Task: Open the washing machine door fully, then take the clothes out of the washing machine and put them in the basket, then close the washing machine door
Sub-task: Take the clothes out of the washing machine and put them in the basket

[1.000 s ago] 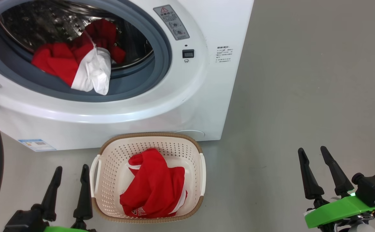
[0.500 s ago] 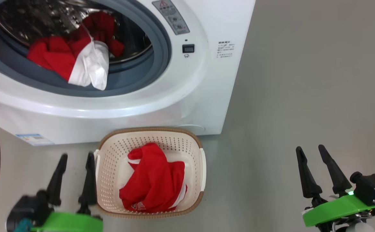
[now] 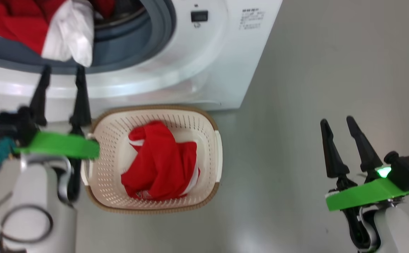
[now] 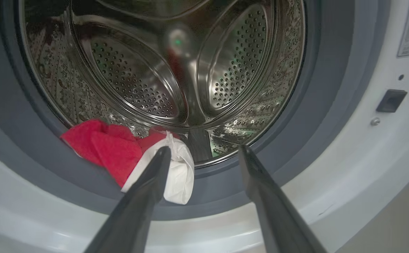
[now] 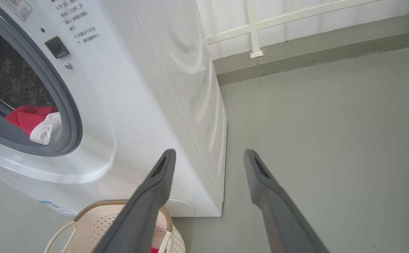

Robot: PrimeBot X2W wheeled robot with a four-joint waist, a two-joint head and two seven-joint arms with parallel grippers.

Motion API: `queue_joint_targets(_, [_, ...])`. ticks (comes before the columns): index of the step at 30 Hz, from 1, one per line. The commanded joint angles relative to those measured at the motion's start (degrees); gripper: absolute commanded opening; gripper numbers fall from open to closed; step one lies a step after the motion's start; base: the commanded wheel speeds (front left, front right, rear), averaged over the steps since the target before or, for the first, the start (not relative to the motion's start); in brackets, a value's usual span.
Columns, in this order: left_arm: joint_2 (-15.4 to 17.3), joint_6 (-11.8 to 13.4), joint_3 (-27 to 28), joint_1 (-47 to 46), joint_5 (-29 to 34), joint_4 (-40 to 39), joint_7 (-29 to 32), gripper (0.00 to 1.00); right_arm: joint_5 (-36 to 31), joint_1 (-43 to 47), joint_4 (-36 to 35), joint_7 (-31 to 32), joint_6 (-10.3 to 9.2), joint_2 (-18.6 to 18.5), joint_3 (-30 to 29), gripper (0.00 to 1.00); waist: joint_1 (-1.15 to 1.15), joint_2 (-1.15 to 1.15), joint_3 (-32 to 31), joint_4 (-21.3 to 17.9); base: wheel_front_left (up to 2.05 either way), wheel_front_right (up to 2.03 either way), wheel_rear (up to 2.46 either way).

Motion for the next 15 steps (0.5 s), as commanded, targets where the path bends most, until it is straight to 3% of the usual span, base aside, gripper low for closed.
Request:
queue_joint_targets(1, [2.9,0.0,2.0,-4.4,0.9,1.6,-0.3,1.00,-0.4,-1.8,-1.7,-0.4,0.29,0.2,1.7,1.00,0.00,0.00,6.7,-2.2,0.00,0.00,0.00])
queue_joint_targets(15, [10.0,0.1,4.0,-24.7,4.0,19.7,-0.3,1.00,-0.9,-5.8,-2.9,-0.4,0.29,1.2,1.2,1.00,0.00,0.00,14.6,-6.3,0.00,0.00,0.00])
